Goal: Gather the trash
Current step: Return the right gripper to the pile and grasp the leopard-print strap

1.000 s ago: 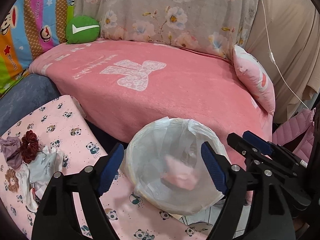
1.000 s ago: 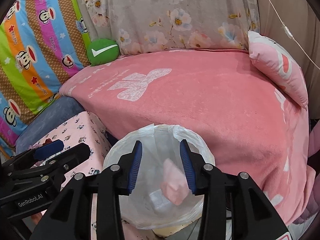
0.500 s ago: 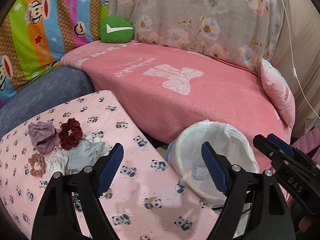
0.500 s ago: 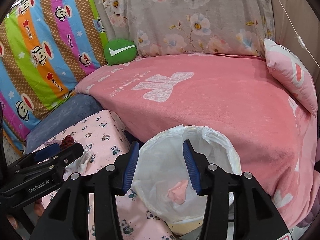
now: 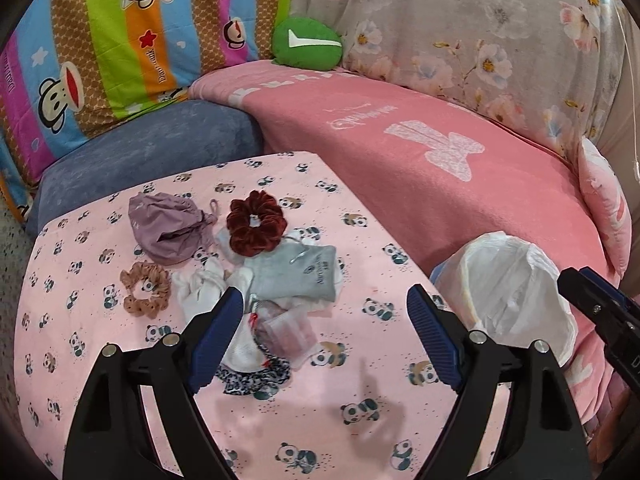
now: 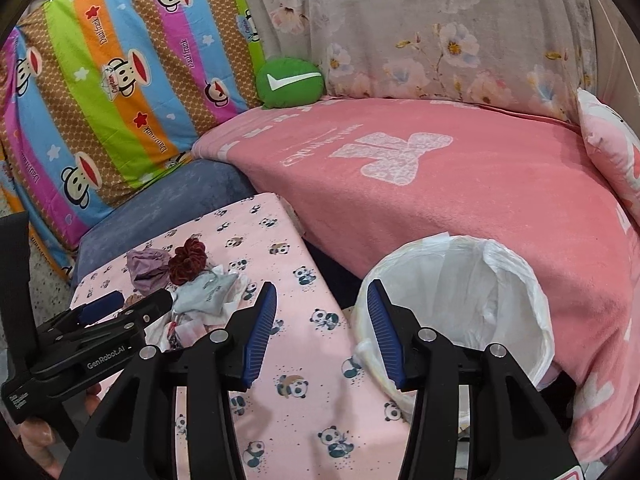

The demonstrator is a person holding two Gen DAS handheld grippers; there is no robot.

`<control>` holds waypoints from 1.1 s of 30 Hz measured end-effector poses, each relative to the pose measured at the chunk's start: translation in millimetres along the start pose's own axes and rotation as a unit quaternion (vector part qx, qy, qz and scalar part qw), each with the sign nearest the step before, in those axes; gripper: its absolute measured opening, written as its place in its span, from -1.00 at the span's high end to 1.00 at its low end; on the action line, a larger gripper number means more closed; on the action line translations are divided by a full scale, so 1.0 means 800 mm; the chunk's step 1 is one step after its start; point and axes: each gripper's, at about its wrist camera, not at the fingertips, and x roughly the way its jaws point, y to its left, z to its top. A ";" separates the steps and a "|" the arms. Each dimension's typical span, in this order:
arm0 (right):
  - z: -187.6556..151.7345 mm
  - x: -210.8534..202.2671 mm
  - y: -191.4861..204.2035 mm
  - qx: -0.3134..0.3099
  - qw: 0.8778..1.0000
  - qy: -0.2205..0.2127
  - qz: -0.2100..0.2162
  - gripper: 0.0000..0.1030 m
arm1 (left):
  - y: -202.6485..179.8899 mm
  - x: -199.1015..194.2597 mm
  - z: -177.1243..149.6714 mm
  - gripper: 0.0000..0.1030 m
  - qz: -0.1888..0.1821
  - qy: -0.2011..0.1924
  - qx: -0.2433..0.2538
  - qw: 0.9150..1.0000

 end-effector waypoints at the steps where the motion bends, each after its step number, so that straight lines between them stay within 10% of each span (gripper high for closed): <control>1: -0.002 0.002 0.006 -0.002 1.000 0.003 0.003 0.03 | 0.008 0.003 -0.003 -0.55 0.004 0.004 -0.004 1.000; 12: -0.035 0.046 0.068 -0.015 0.998 0.048 0.027 0.03 | 0.079 0.048 -0.031 -0.51 0.015 0.054 -0.052 0.997; 25: -0.062 0.089 0.118 -0.037 0.994 0.093 0.051 0.03 | 0.136 0.070 -0.048 0.82 -0.052 0.092 -0.121 0.987; 33: -0.078 0.110 0.155 -0.048 0.988 0.120 0.088 0.03 | 0.151 0.039 -0.043 0.85 -0.038 0.061 -0.120 0.990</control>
